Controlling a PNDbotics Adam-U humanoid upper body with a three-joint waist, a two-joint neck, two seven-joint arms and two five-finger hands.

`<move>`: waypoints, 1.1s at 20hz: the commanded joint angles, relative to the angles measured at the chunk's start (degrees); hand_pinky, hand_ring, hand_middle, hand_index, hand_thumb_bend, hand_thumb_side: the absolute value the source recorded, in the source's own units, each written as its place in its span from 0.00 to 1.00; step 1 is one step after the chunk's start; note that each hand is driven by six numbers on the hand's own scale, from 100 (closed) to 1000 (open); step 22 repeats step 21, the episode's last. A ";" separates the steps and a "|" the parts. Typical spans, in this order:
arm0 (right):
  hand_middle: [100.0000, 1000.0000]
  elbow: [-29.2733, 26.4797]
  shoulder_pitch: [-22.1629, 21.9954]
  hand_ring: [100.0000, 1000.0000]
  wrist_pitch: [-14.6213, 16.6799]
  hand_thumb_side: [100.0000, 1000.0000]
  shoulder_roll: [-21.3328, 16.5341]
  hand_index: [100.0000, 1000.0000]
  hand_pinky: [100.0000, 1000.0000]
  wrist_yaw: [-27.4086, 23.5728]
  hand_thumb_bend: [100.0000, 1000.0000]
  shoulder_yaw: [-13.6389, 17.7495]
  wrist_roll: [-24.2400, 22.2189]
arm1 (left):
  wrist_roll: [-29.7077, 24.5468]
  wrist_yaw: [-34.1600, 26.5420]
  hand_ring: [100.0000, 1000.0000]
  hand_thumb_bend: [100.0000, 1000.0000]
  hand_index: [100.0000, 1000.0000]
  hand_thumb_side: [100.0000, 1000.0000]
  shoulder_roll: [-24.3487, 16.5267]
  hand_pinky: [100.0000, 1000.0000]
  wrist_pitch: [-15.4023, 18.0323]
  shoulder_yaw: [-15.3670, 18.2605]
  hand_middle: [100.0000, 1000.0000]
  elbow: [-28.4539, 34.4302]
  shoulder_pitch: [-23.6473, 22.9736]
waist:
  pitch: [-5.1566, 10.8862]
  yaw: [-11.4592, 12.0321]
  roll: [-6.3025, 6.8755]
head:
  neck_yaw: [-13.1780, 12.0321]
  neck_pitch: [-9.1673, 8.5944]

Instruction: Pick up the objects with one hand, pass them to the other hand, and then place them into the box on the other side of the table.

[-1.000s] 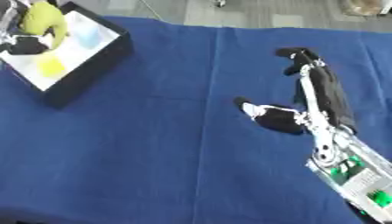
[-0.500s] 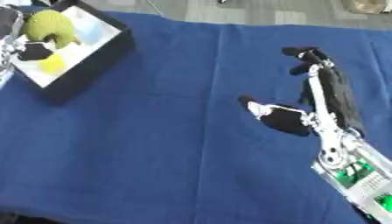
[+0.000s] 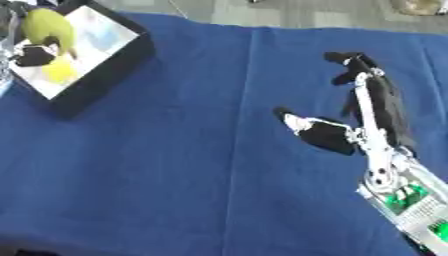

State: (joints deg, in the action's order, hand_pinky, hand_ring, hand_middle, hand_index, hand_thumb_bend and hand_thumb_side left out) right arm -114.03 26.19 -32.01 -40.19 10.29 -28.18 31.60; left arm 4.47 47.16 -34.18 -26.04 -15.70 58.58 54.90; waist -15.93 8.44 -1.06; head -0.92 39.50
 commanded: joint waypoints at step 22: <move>0.80 -0.56 -3.43 0.64 2.46 0.22 -4.77 0.80 0.23 -5.22 0.52 10.46 8.87 | 9.64 -38.20 0.62 0.00 0.78 0.47 -10.25 0.87 2.77 4.30 0.58 27.73 -8.10 | 3.30 -0.25 0.00 | 6.07 3.42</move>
